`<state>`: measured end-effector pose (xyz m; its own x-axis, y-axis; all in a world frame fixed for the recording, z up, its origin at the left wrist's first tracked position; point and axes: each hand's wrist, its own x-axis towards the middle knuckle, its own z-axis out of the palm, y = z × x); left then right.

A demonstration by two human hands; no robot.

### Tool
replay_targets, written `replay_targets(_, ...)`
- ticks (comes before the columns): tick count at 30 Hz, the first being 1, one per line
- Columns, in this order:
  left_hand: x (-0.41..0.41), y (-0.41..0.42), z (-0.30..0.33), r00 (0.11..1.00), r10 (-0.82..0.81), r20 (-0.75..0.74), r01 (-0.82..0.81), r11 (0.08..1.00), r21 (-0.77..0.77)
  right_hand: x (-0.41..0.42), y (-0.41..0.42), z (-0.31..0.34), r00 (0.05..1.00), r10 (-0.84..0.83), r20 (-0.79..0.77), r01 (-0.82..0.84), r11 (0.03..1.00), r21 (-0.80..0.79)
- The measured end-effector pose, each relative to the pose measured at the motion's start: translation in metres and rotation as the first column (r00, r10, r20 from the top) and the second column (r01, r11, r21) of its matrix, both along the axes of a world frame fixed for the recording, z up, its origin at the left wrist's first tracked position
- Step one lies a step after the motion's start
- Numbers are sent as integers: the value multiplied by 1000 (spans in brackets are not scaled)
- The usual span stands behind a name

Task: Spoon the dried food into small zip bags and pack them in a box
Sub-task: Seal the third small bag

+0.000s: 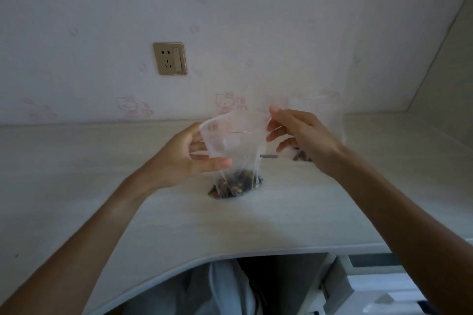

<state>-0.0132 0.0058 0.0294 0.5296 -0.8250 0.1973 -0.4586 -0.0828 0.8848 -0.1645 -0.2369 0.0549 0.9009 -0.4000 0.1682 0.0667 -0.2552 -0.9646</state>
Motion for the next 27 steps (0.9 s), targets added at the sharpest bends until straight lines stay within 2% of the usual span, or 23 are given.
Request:
replay_targets(4,-7,-7,-34,992,10,-123,-18,998,-58,2,4,-37,991,123,-44,-125,992,-37)
replay_targets(8,-13,-12,-51,991,82,-103,-92,991,-101,9,18,-65,964,254,-78,-257,966,-33)
replay_targets(10,-13,-14,-52,987,131,-96,-142,983,-119,15,25,-75,969,242,-52,-244,969,-45)
replay_targets(13,-12,-19,-52,971,163,-176,-188,972,-139,21,31,-83,993,115,24,-113,992,-57)
replay_targets(16,-14,-26,-52,962,175,-209,-219,952,-213,18,30,-83,992,52,112,-54,998,15)
replay_targets(19,-20,-40,-55,967,181,-180,-222,945,-240,7,24,-83,984,40,176,-62,991,119)
replay_targets(21,-25,-51,-60,980,139,-146,-174,948,-268,-4,11,-84,981,-39,191,9,988,155)
replay_targets(24,-30,-60,-76,995,82,-52,-91,973,-211,-25,-23,-82,963,-176,205,131,968,215)
replay_targets(25,-32,-60,-82,998,66,4,-65,982,-175,-33,-36,-81,957,-206,203,160,962,222)
replay_targets(27,-35,-59,-96,975,50,218,-31,996,-90,-44,-61,-77,949,-253,189,214,955,203)
